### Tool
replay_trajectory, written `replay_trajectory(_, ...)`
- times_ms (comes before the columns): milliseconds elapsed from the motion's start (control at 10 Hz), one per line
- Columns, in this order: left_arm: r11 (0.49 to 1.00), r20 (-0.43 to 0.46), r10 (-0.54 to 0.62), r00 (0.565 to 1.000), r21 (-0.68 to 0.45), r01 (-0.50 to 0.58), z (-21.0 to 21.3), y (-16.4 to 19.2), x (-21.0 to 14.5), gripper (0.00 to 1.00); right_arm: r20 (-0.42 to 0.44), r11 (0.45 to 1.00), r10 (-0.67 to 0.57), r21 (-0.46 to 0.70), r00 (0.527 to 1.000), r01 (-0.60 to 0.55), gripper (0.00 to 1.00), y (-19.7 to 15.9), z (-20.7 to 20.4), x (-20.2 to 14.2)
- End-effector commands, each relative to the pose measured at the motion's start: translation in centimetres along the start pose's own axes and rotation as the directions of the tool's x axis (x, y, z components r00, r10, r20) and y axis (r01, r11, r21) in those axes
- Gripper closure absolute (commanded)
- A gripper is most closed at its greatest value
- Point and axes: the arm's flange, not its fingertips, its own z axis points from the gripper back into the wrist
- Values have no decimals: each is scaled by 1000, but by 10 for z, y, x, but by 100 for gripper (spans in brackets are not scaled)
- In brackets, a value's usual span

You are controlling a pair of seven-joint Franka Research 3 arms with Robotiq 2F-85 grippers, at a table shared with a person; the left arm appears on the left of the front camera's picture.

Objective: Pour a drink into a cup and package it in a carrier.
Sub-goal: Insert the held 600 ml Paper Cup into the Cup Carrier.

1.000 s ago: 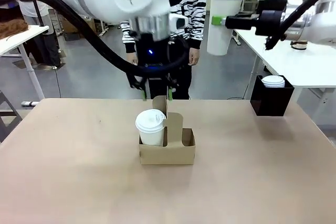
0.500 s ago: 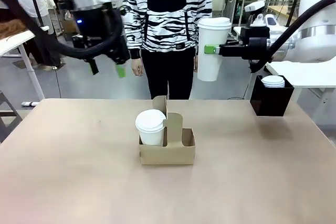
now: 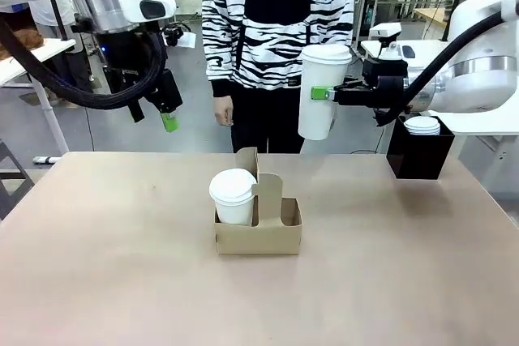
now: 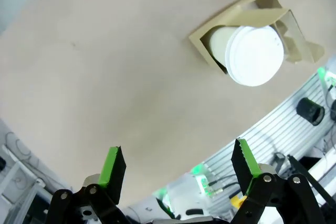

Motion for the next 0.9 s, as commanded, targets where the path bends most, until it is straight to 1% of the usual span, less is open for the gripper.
replay_trajectory(0,1000,-17,16,1000,-16,-16,8,-1,1,0,1,1000,-5,0,1000,5,20,3,0,11)
replay_trajectory(100,1000,-17,16,1000,-16,-16,8,-1,1,0,1,1000,-5,0,1000,5,20,3,0,11)
replay_trajectory(200,1000,-9,0,1000,-3,0,3,-1,0,0,0,1000,5,0,1000,-5,20,1,0,3)
replay_trajectory(400,993,33,-67,997,-97,70,-10,41,-24,0,15,996,56,76,998,-57,20,-6,-13,-19)
replay_trajectory(500,988,75,-99,992,-116,107,-15,57,-35,0,15,990,75,121,997,-76,20,-8,-19,-31)
replay_trajectory(700,964,195,-182,964,-158,214,-29,89,-47,0,14,971,139,196,990,-139,20,-7,-29,-48)
replay_trajectory(800,949,230,-226,947,-166,267,-40,102,-52,0,25,951,122,284,992,-124,20,-5,-35,-59)
